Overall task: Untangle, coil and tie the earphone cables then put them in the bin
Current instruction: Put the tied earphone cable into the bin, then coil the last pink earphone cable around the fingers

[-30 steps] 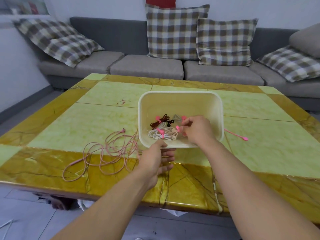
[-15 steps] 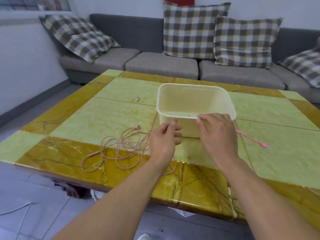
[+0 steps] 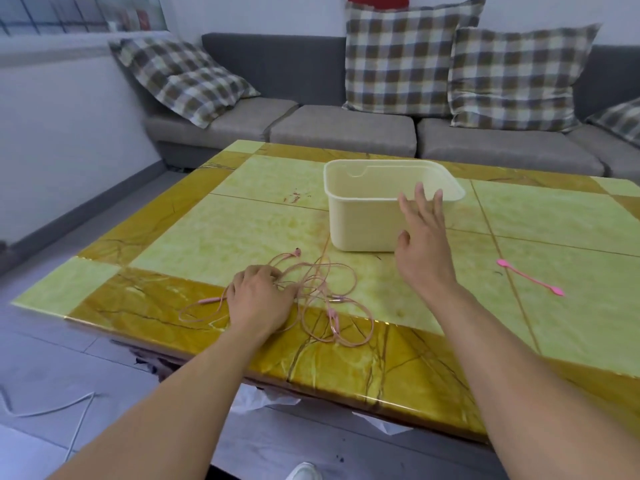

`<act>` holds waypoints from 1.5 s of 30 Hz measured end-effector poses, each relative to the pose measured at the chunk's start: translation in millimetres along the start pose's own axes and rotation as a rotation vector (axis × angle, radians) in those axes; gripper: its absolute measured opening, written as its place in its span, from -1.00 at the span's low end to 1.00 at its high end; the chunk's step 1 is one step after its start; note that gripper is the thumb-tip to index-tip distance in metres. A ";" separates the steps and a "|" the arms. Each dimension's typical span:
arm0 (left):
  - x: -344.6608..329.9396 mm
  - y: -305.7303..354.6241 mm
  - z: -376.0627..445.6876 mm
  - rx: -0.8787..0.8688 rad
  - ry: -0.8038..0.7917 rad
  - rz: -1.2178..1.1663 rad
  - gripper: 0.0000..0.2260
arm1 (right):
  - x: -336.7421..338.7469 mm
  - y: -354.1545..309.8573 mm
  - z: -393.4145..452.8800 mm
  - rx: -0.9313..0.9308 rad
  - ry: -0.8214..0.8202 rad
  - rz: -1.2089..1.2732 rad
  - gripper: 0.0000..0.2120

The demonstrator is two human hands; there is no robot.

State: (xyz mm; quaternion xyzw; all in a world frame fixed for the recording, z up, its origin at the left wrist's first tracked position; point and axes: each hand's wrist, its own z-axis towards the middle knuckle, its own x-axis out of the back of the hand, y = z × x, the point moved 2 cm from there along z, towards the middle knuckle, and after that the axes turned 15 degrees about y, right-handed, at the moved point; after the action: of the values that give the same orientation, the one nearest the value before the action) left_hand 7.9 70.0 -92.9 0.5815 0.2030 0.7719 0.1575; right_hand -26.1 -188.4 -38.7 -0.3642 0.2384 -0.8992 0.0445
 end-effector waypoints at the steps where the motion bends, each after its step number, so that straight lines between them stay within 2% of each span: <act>1: 0.7 0.0 -1.3 0.006 0.003 -0.025 -0.61 | 0.4 -4.3 -10.2 0.011 0.067 0.031 -0.42; 2: 1.7 2.9 -2.2 0.007 0.000 -0.044 -0.65 | 2.5 -9.1 -20.1 0.019 0.076 0.054 -0.49; 3: 1.1 4.0 -3.1 0.008 -0.009 -0.054 -0.67 | 0.8 -13.7 -30.7 0.014 -0.002 0.104 -0.58; 5: -1.2 8.6 -6.3 0.005 -0.019 -0.073 -0.69 | -3.4 -24.0 -53.1 -0.054 -0.337 0.065 -0.72; 6: -2.1 10.2 -7.3 0.007 -0.016 -0.081 -0.70 | -5.4 -28.3 -63.4 -0.066 -0.475 0.000 -0.73; 7: -2.6 13.5 -9.3 0.010 -0.014 -0.095 -0.71 | -8.7 -27.3 -69.0 -0.071 -0.520 -0.050 -0.75; 9: -2.8 19.5 -13.2 0.027 -0.016 -0.136 -0.75 | -7.2 -25.1 -70.3 -0.123 -0.490 -0.090 -0.97; 11: -2.5 24.6 -19.6 0.056 -0.032 -0.194 -0.78 | -1.2 -19.8 -74.3 -0.101 -0.478 -0.164 -0.76; 12: -2.2 27.2 -22.9 0.067 -0.039 -0.218 -0.78 | 2.9 -16.4 -76.1 -0.091 -0.475 -0.190 -0.72; 15: -1.2 37.5 -31.2 0.030 0.001 -0.226 -0.69 | 26.3 -0.8 -77.0 -0.139 -0.378 -0.142 -0.79; 19: 4.6 65.3 -43.5 -0.094 0.153 -0.298 -0.67 | 63.8 23.0 -73.2 -0.341 -0.183 0.158 -0.78; 22: 14.0 97.4 -59.2 -0.203 0.181 -0.479 -0.71 | 88.0 27.9 -72.5 -0.312 -0.191 0.244 -0.70; 24: 19.1 119.2 -70.9 -0.317 0.080 -0.597 -0.71 | 106.3 25.1 -70.8 -0.273 -0.205 0.347 -0.66; 27: 20.4 146.2 -91.7 -0.403 -0.267 -0.709 -0.79 | 132.2 20.9 -70.6 -0.199 -0.232 0.436 -0.68; 30: 15.6 161.9 -106.1 -0.354 -0.526 -0.793 -0.63 | 147.7 19.3 -71.7 -0.152 -0.260 0.510 -0.68; 33: 7.5 169.3 -106.4 -0.325 -0.551 -0.758 -0.49 | 150.2 28.3 -68.2 -0.177 -0.234 0.527 -0.64; 35: 4.2 170.9 -105.9 -0.269 -0.567 -0.766 -0.47 | 149.9 37.6 -64.7 -0.237 -0.225 0.551 -0.66; 37: 3.8 172.7 -104.4 -0.118 -0.608 -0.945 -0.53 | 148.9 47.2 -63.1 -0.286 -0.240 0.563 -0.74; 41: 12.1 172.6 -93.7 0.299 -0.634 -1.329 -0.56 | 148.4 64.8 -60.0 -0.412 -0.245 0.673 -0.95; 45: 16.7 170.1 -87.1 0.435 -0.621 -1.470 -0.58 | 143.7 66.1 -56.6 -0.388 -0.374 0.649 -0.92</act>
State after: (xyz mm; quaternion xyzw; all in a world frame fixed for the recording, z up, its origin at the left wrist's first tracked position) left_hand -81.7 -80.9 -15.5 0.5048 0.6236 0.2200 0.5549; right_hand -175.5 -260.7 -13.3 -0.4289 0.4934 -0.6953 0.2984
